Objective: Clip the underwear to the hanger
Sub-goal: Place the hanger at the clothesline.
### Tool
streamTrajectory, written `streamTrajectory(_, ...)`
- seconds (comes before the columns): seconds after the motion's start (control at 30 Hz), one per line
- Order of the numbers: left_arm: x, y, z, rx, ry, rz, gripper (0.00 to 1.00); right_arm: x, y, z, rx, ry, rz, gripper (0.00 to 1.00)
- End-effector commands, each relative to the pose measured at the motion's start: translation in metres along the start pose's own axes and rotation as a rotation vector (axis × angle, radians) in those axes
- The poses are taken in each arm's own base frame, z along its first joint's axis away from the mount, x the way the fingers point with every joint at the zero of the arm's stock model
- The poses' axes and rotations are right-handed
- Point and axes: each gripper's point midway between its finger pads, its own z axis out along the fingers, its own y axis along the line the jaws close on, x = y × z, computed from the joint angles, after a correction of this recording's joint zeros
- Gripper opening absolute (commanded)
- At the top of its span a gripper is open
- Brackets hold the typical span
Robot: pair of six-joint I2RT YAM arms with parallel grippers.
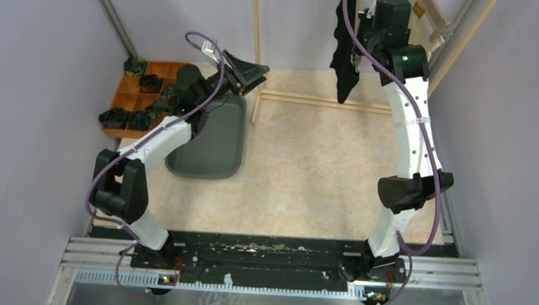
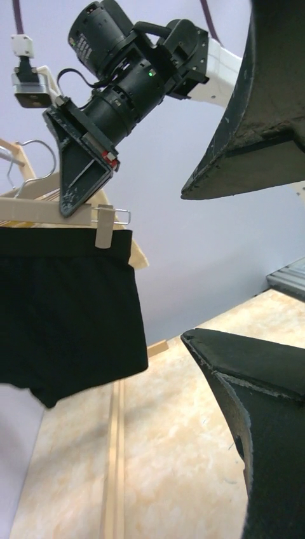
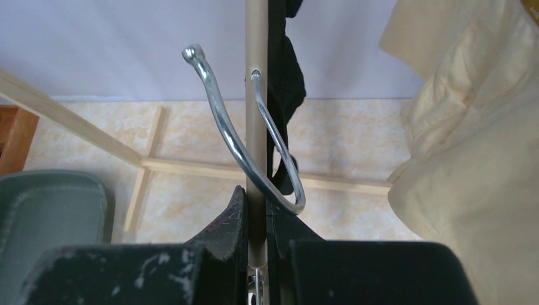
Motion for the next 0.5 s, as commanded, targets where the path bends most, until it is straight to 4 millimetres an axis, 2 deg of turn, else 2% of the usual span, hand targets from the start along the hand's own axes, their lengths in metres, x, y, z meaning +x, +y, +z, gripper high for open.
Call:
streamTrajectory(0.0,-0.024,-0.011,-0.003,-0.018,-0.071,0.086,0.79,-0.062,-0.008,-0.034,-0.033,-0.226,0.062,0.00)
streamTrajectory(0.13,-0.024,-0.006,-0.005,-0.025,-0.069,0.077,0.79,-0.073,-0.017,-0.035,-0.059,-0.273,0.080,0.00)
streamTrajectory(0.47,-0.013,0.001,-0.014,-0.021,-0.060,0.052,0.79,-0.096,-0.027,-0.021,-0.106,-0.383,0.070,0.00)
